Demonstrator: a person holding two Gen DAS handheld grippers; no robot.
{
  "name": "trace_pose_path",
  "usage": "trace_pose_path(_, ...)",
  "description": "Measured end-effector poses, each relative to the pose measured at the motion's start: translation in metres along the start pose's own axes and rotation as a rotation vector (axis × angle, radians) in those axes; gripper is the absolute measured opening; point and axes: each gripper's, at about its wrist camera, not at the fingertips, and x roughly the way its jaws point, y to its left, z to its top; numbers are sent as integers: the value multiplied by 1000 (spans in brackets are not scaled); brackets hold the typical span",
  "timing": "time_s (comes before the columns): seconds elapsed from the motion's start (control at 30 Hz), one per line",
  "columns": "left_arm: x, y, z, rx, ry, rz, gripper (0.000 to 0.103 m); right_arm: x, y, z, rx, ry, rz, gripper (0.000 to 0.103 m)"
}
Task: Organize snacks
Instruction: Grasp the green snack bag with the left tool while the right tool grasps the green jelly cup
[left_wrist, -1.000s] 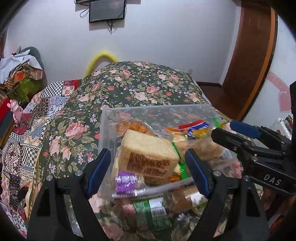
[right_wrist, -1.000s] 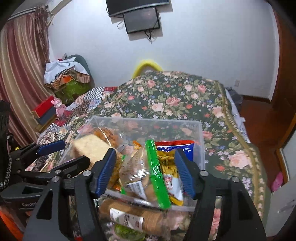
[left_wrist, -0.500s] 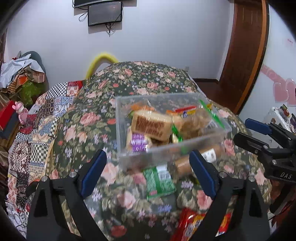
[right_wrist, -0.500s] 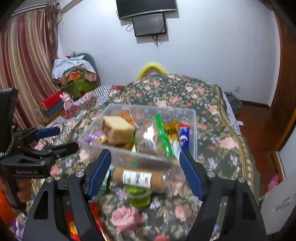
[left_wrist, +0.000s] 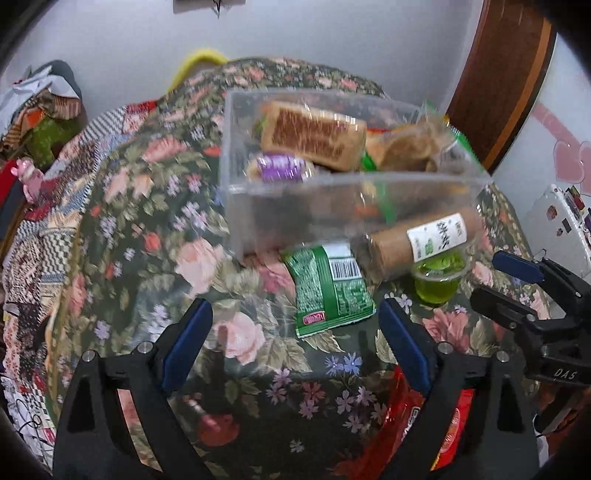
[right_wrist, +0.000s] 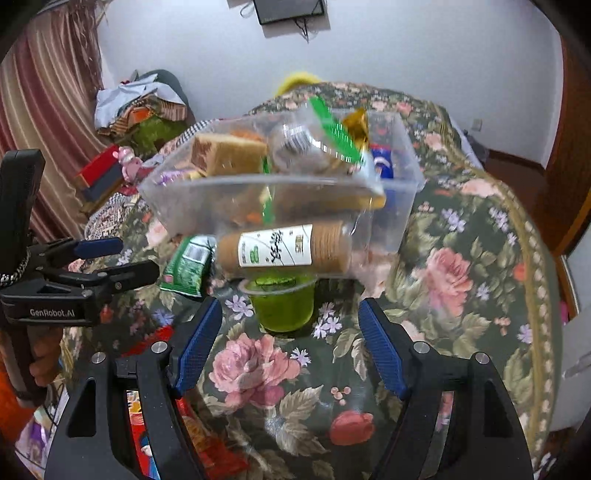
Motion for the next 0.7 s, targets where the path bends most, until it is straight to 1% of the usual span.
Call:
trace_pose_path(0.13,18,-4,0,4,21,-3,92,13,0,2,6,26,20,73)
trace_pose_path(0.17,23,-5,1,7,21,-3,90,17,-1,3,5,34,21,73)
trace_pose_path(0.2,25,-7,1,11,17,-2,85,20,-1,3,5,41,21,73)
trace_pose_path(0.27,31,-10,3,21,15,1,83,24,-1,1,3,52,21,73)
trace_pose_path(0.37,39,-14,7,23,10,-5,82,29,1,0,-6,60,20,68)
trace_pose_path(0.43,44,-16,10,26,11,2,77,33,1,0,-5,66,26,66)
trace_pose_path(0.47,47,-16,12,25,18,0,73,34,1,1,-5,68,28,63)
trace_pose_path(0.5,50,-16,13,22,24,-7,73,36,1,1,-5,70,28,60)
trace_pose_path(0.57,52,-17,15,18,19,-8,72,36,2,2,-10,66,31,59)
trace_pose_path(0.63,53,-17,15,21,10,-12,67,37,4,2,-16,63,32,55)
trace_pose_path(0.67,53,-18,15,23,4,-21,62,38,7,2,-19,65,39,50)
trace_pose_path(0.7,52,-20,14,26,0,-30,53,40,9,3,-20,69,49,46)
